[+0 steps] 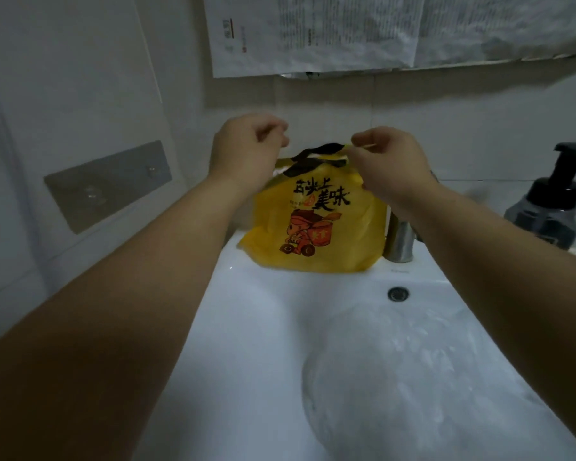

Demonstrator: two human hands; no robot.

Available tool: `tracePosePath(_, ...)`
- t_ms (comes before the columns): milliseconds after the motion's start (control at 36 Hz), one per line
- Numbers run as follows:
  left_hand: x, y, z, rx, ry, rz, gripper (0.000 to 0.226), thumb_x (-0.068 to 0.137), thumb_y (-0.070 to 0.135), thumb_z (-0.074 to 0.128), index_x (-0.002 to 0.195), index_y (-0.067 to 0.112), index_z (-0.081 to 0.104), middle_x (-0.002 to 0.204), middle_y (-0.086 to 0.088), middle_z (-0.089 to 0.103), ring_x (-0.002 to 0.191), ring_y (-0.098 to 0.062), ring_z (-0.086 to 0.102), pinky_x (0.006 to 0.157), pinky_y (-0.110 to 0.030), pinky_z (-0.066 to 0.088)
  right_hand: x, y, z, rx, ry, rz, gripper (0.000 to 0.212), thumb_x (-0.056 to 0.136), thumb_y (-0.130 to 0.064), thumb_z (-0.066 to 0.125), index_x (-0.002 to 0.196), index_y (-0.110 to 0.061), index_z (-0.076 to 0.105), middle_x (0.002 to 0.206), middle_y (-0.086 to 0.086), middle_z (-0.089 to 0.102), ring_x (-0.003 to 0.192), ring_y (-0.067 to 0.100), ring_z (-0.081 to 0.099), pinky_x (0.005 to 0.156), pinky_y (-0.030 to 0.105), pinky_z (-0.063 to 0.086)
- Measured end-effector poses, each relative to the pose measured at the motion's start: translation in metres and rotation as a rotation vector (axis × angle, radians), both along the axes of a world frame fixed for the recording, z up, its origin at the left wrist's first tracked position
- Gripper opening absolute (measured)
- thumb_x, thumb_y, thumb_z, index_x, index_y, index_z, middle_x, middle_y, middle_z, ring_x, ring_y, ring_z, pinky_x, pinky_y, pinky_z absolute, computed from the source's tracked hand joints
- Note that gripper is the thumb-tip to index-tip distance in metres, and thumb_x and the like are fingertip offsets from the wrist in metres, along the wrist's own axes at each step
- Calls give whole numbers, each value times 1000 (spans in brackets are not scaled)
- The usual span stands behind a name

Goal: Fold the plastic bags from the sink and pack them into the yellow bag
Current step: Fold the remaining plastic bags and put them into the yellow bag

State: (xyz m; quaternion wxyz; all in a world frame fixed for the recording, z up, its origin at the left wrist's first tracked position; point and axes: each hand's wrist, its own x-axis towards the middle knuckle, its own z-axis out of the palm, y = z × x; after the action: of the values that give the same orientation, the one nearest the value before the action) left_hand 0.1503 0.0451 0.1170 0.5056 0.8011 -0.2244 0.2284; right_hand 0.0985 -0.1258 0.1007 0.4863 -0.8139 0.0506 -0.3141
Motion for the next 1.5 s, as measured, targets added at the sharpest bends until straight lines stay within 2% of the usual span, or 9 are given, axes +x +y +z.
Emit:
tracePosePath(306, -104, -33, -88, -4, 299, -215, 16, 94, 14, 60, 84, 24, 68, 77, 12, 67, 79, -7, 62, 74, -21, 49, -103, -1, -58, 14, 95, 16, 13, 90, -16, 58, 99, -16, 68, 84, -2, 65, 71, 15, 59, 61, 27, 48)
tracePosePath(389, -131, -46, -120, 267, 425, -247, 21, 94, 23, 60, 112, 19, 69, 115, -1, 67, 104, -16, 59, 89, -26, 46, -135, -10, -81, 23, 160, 2, 12, 93, -16, 56, 101, -16, 65, 82, 0, 63, 64, 11, 56, 48, 15, 45)
tracePosePath(528, -161, -60, -170, 924, 732, -190, 96, 88, 46, 64, 155, 32, -3, 160, -14, -18, 146, -41, 14, 115, -47, 28, -167, -22, -115, 2, 375, -24, 15, 93, -22, 59, 104, -16, 66, 84, -2, 63, 74, 15, 60, 72, 34, 55)
tracePosePath(583, -165, -60, -184, 1010, 750, -181, 108, 87, 39, 68, 151, 28, -19, 160, -20, -11, 142, -41, 24, 110, -43, 36, -175, -28, -130, 12, 448, -27, 25, 93, -22, 59, 116, -14, 64, 84, -3, 60, 71, 14, 58, 73, 34, 56)
tracePosePath(694, -165, -58, -186, 877, 642, -170, 83, 89, 19, 65, 153, 9, 12, 134, -17, 50, 117, -30, 53, 85, -30, 45, -183, -27, -144, 8, 659, 88, 46, 91, -20, 63, 134, -14, 50, 102, 8, 63, 69, 12, 57, 61, 21, 52)
tracePosePath(806, -166, -58, -172, 426, 517, -191, 24, 89, 25, 66, 72, 16, 52, 74, -1, 51, 71, -18, 52, 58, -24, 38, -183, -22, -143, 51, 725, 241, 66, 85, -15, 69, 142, -20, 37, 110, 3, 59, 91, 18, 60, 73, 30, 56)
tracePosePath(1083, -165, -51, -138, -357, 782, -414, 26, 89, 30, 67, 113, 20, 61, 114, -3, 68, 108, -23, 63, 95, -43, 51, -175, -17, -120, 336, 388, 249, 25, 90, -18, 65, 113, -18, 55, 111, 3, 61, 101, 21, 60, 81, 37, 57)
tracePosePath(1278, -147, -57, -150, -326, 644, -329, 53, 73, 33, 70, 123, 18, 60, 115, -9, 68, 102, -27, 67, 83, -47, 58, -168, -25, -112, 644, 337, 531, 81, 75, -29, 71, 145, -22, 32, 127, 7, 56, 105, 26, 63, 89, 43, 54)
tracePosePath(1500, -131, -65, -160, -76, 430, -276, 35, 85, 17, 70, 115, 26, 56, 101, 11, 61, 90, -7, 58, 67, -17, 45, -159, -32, -115, 411, 197, 110, 35, 87, -6, 64, 121, -12, 58, 109, 9, 66, 94, 23, 66, 82, 32, 56)
